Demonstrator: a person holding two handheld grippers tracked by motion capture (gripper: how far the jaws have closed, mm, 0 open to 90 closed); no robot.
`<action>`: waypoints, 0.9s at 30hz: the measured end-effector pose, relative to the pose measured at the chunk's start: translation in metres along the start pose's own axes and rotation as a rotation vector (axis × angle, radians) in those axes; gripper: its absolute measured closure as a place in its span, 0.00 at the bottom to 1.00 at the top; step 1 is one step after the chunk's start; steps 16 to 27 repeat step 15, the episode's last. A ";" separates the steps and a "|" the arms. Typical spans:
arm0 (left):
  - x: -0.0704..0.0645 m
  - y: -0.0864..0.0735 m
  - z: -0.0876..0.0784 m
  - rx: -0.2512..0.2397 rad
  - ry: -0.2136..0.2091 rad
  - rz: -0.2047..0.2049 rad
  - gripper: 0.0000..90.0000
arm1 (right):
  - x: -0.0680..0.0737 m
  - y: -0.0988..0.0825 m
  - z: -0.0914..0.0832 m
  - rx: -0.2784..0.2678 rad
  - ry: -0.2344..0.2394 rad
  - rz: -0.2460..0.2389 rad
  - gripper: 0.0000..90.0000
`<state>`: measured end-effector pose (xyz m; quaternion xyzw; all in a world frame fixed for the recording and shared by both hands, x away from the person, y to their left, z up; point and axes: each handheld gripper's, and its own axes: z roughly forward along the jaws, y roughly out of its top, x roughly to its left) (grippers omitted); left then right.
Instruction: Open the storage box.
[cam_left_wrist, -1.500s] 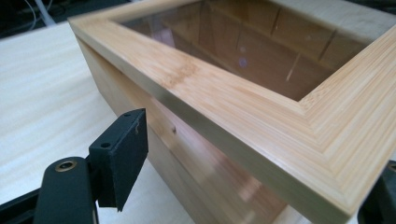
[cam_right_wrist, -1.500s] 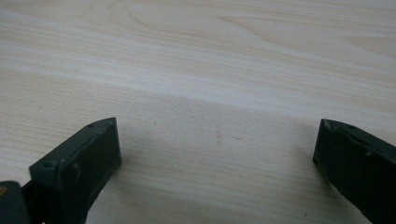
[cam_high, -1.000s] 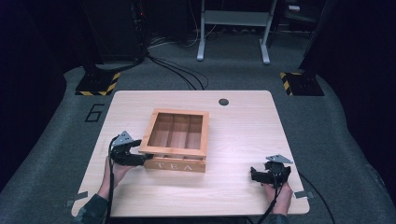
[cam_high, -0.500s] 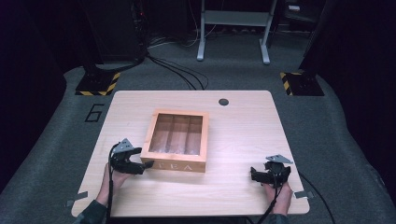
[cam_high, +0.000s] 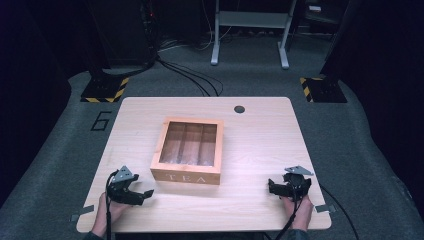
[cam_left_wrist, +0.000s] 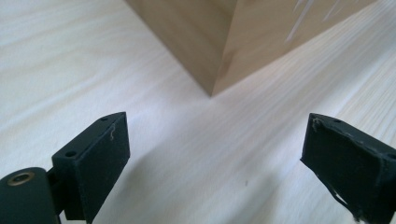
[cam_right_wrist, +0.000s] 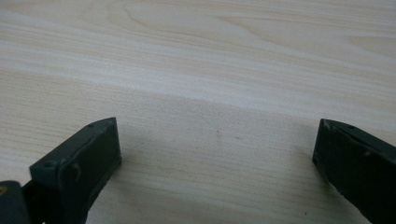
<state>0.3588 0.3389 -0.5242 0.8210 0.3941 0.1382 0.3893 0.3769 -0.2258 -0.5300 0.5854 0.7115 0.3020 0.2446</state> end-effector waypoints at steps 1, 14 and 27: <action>0.000 -0.003 -0.001 0.000 0.006 -0.003 0.08 | 0.000 0.000 0.000 0.000 0.000 0.000 0.00; -0.003 -0.012 -0.002 0.030 0.119 0.024 0.06 | 0.001 0.000 0.001 -0.006 -0.010 0.011 0.00; -0.004 -0.012 -0.002 0.033 0.117 0.020 0.06 | 0.001 0.000 0.000 -0.005 -0.009 0.007 0.00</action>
